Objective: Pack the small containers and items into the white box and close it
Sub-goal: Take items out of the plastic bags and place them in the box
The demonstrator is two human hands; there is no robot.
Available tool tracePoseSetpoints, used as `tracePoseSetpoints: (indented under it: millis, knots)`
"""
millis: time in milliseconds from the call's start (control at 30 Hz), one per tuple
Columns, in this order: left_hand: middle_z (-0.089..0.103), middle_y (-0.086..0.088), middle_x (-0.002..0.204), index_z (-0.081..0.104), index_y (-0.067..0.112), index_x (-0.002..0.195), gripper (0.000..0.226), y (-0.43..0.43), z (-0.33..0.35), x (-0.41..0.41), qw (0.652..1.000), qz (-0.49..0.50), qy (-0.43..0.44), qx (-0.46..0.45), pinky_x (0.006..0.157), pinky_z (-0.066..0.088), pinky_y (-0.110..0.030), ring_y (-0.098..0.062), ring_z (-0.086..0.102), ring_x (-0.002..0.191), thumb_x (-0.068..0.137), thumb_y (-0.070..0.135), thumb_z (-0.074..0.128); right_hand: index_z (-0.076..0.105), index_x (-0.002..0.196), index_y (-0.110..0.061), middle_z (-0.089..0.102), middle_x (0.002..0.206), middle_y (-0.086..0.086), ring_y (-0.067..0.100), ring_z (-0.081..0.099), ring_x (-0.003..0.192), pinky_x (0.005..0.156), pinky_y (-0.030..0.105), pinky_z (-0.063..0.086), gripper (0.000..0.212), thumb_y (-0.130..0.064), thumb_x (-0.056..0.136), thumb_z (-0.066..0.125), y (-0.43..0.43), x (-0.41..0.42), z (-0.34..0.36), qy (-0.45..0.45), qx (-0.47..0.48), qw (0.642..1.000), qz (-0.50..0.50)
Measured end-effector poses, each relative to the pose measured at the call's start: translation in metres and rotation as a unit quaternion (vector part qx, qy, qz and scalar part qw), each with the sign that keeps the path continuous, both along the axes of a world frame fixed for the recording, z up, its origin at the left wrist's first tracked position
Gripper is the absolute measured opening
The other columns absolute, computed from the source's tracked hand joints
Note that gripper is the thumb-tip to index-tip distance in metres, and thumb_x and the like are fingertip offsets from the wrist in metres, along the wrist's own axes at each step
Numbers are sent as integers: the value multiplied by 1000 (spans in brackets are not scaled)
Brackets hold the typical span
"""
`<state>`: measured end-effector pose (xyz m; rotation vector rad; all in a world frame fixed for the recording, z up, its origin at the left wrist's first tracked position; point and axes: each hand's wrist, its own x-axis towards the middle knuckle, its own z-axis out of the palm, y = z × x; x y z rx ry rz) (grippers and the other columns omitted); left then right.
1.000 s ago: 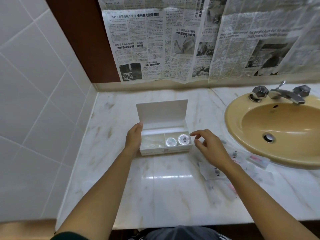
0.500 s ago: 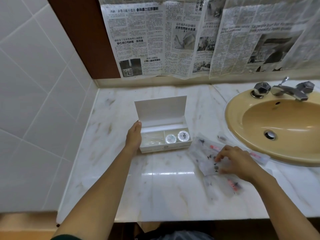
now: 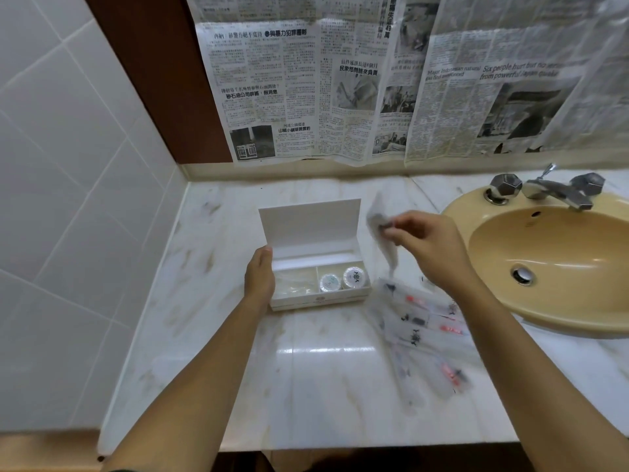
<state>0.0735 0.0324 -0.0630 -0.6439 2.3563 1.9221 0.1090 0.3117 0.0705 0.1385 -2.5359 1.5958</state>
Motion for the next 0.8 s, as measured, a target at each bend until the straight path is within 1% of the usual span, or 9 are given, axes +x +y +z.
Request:
tracePoseSetpoints:
  millis: [67,133,267,333,433,533,600,667,800]
  knots:
    - [59,7,125,58,18,132,38,0,-1,-1,1000,7,4,1,100,35,-24,-12,51,116,106,37,37,74,86,-23,70,80,-8,-2,58,66,65,11,43,15,-9,83,74,-24,-23,1,30,-11,999,13]
    - [60,9,120,60,21,128,37,-2,-4,-4,1000,12,0,5,98,37,-26,-14,53,116,105,41,39,74,88,-23,68,85,-5,-3,56,67,65,9,41,14,-10,83,75,-46,-42,-7,54,16,998,32]
    - [65,5,122,62,19,127,42,-6,-10,-8,1000,0,-3,10,106,43,-36,-17,57,116,103,45,39,78,97,-13,69,89,1,8,60,73,69,11,43,13,-13,86,72,-78,-60,-30,68,82,992,69]
    - [66,2,120,63,18,124,41,-7,-10,-10,1000,-6,2,3,104,45,-38,-19,59,113,104,44,39,78,99,-11,69,90,2,13,62,77,73,14,45,13,-12,88,71,-92,-62,-39,82,129,982,110]
    - [67,-3,110,64,18,114,35,-9,-12,-14,1000,-10,-9,-4,95,48,-40,-22,61,103,102,39,39,77,100,-8,70,91,3,16,65,82,76,18,46,15,-10,89,68,-109,-64,-50,105,175,966,157]
    - [70,0,103,66,22,105,31,-11,-16,-17,1000,-4,-12,7,92,50,-41,-24,64,101,99,38,41,77,102,-10,70,95,4,20,66,86,76,30,52,17,-13,92,65,-114,-67,-65,69,247,951,175]
    - [69,5,101,68,22,104,30,-10,-14,-16,1000,11,6,23,88,49,-31,-19,63,102,102,37,42,77,104,-13,69,99,4,24,65,89,77,36,53,18,-17,93,64,-118,-69,-77,14,316,930,189]
    - [69,6,98,69,24,96,29,-9,-15,-15,999,23,6,43,87,48,-28,-17,63,100,101,41,45,77,103,-14,68,100,6,27,65,87,75,38,54,17,-18,92,65,-126,-72,-86,-7,366,912,186]
    - [72,1,107,71,26,100,34,-10,-20,-17,998,22,-1,63,103,48,-44,-20,65,107,96,50,48,72,97,-7,66,95,15,35,65,82,75,40,56,12,-14,88,69,-145,-82,-84,-42,410,900,141]
